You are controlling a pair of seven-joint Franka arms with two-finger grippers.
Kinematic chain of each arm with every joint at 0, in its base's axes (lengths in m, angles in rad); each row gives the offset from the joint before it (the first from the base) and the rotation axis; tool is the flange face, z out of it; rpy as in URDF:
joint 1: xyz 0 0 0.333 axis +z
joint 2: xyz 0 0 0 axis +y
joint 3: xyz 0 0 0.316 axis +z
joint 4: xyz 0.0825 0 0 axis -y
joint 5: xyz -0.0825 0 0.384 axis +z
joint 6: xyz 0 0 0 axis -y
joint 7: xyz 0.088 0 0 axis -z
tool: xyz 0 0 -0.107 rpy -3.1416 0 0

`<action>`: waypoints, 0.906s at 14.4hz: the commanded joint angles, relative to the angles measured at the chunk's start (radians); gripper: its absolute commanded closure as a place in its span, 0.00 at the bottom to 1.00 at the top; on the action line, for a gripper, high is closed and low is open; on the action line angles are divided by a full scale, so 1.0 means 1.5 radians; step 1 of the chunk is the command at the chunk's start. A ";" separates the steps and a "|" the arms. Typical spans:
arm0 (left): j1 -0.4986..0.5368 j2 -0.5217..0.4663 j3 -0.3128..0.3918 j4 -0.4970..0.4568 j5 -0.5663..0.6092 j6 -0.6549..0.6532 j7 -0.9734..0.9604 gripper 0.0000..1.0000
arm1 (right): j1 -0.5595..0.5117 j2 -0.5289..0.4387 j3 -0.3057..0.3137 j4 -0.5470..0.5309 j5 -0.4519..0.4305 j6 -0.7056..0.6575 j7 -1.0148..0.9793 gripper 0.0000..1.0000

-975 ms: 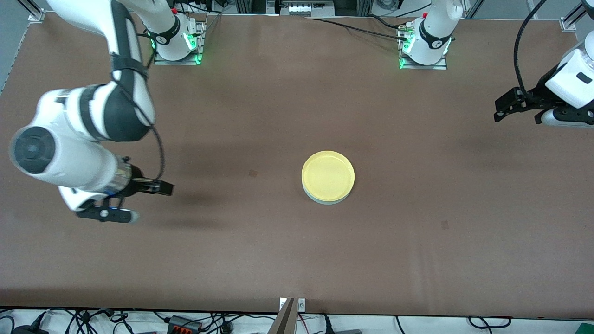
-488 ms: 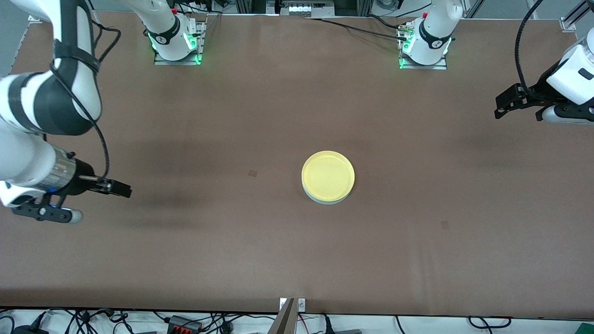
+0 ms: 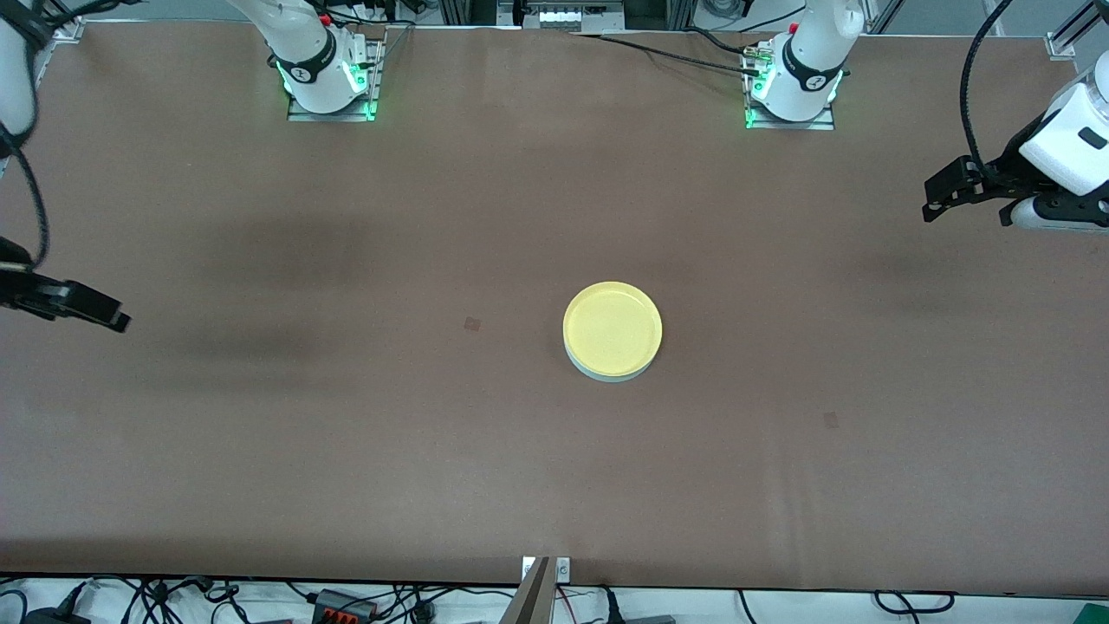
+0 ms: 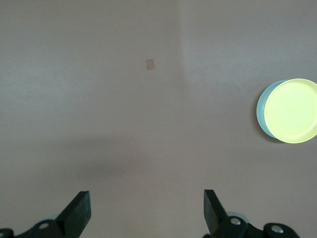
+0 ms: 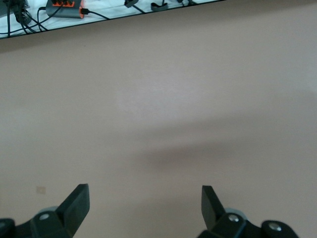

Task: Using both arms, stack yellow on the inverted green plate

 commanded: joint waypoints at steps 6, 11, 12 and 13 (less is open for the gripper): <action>0.004 0.001 -0.007 0.013 0.013 -0.012 0.004 0.00 | -0.045 -0.069 0.061 -0.048 -0.045 -0.020 -0.040 0.00; 0.004 0.003 -0.008 0.014 0.013 -0.009 0.004 0.00 | -0.042 -0.110 0.064 -0.110 -0.061 -0.017 -0.042 0.00; 0.004 0.004 -0.008 0.018 0.014 -0.010 0.004 0.00 | -0.041 -0.116 0.064 -0.126 -0.062 -0.013 -0.042 0.00; 0.004 0.005 -0.008 0.018 0.014 -0.010 0.004 0.00 | -0.040 -0.125 0.064 -0.139 -0.062 -0.007 -0.042 0.00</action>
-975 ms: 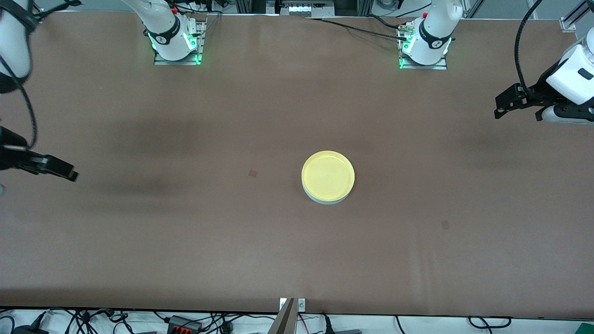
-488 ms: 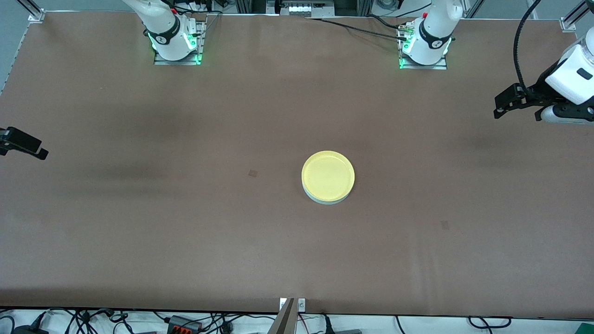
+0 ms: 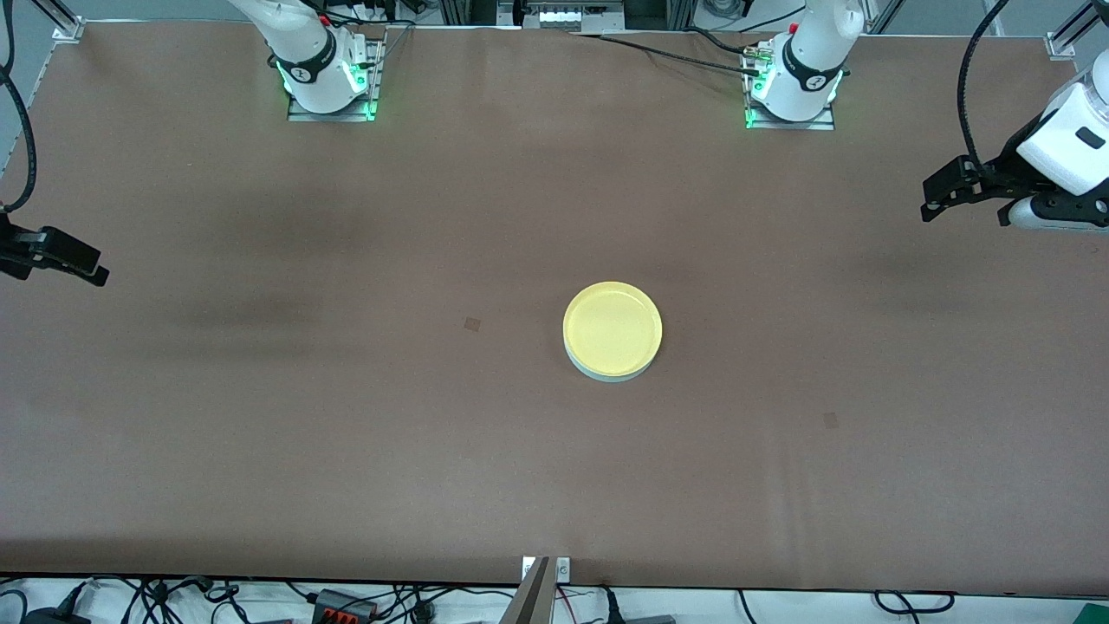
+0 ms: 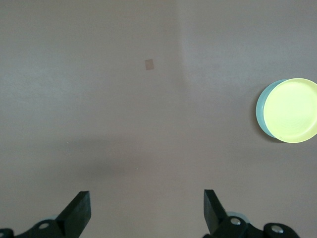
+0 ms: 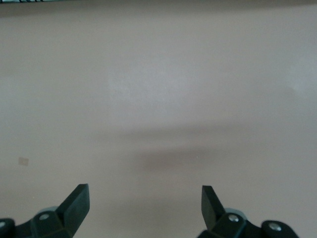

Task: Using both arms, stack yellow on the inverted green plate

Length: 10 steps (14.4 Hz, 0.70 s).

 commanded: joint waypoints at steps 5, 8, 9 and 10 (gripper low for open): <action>0.004 0.006 -0.006 0.019 0.014 -0.009 0.004 0.00 | -0.011 -0.103 0.016 -0.145 -0.014 0.035 -0.007 0.00; 0.004 0.006 -0.006 0.019 0.014 -0.009 0.004 0.00 | -0.010 -0.138 0.016 -0.187 -0.014 0.025 -0.008 0.00; 0.004 0.006 -0.007 0.019 0.014 -0.009 0.004 0.00 | -0.011 -0.142 0.016 -0.192 -0.015 0.022 -0.010 0.00; 0.004 0.006 -0.007 0.019 0.014 -0.010 0.004 0.00 | -0.011 -0.144 0.016 -0.195 -0.015 0.021 -0.013 0.00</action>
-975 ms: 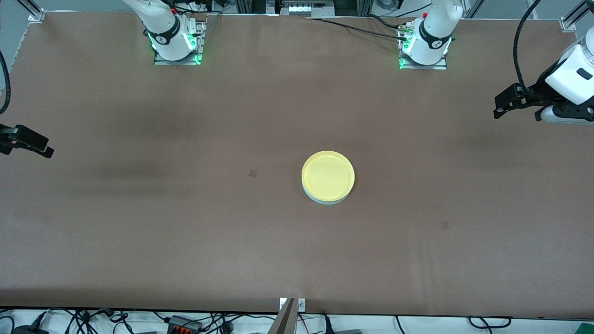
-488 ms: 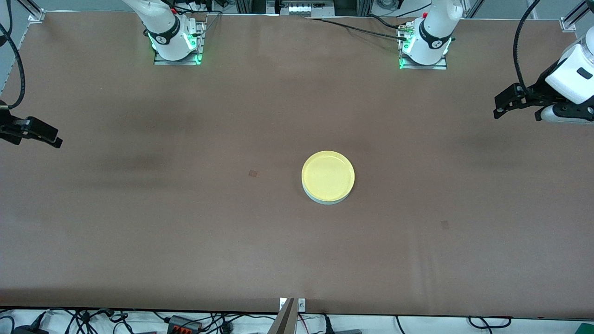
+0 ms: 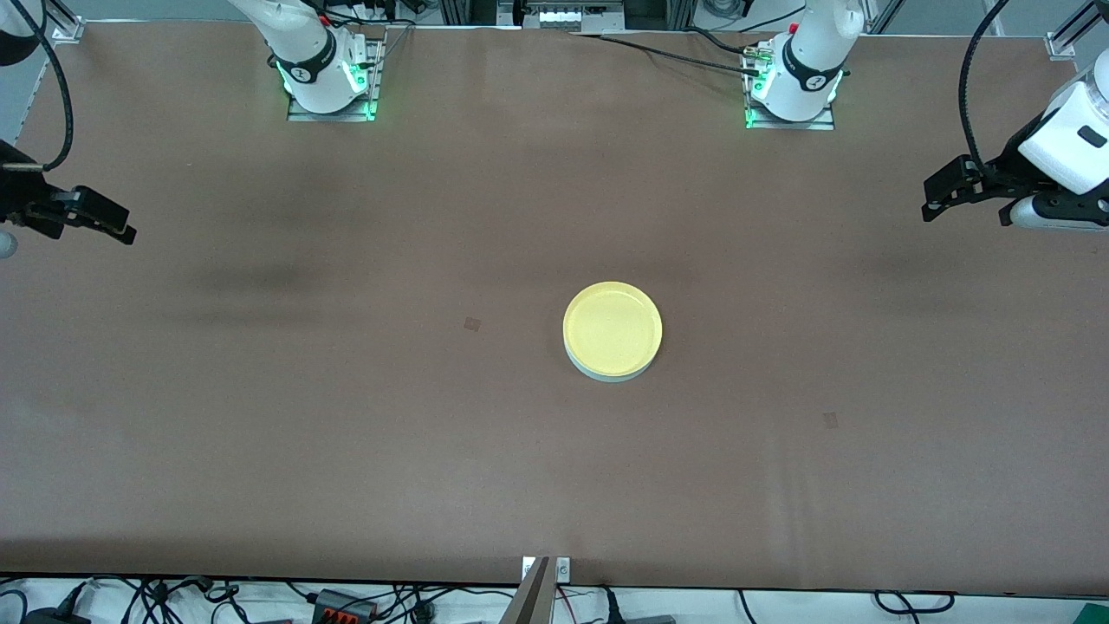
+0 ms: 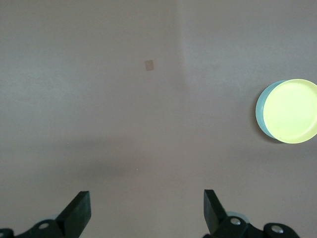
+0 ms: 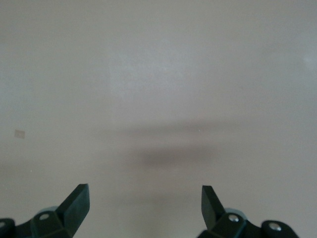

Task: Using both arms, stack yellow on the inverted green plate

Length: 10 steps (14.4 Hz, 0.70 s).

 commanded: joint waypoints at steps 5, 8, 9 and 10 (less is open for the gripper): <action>0.004 0.006 -0.007 0.018 0.014 -0.010 0.004 0.00 | -0.011 -0.031 0.012 -0.034 -0.018 0.003 -0.019 0.00; 0.004 0.006 -0.007 0.018 0.014 -0.011 0.004 0.00 | -0.010 -0.031 0.013 -0.034 -0.016 0.002 -0.020 0.00; 0.004 0.006 -0.007 0.018 0.014 -0.010 0.004 0.00 | -0.010 -0.031 0.013 -0.034 -0.016 0.002 -0.019 0.00; 0.004 0.006 -0.007 0.018 0.014 -0.011 0.004 0.00 | -0.010 -0.031 0.013 -0.035 -0.016 0.003 -0.019 0.00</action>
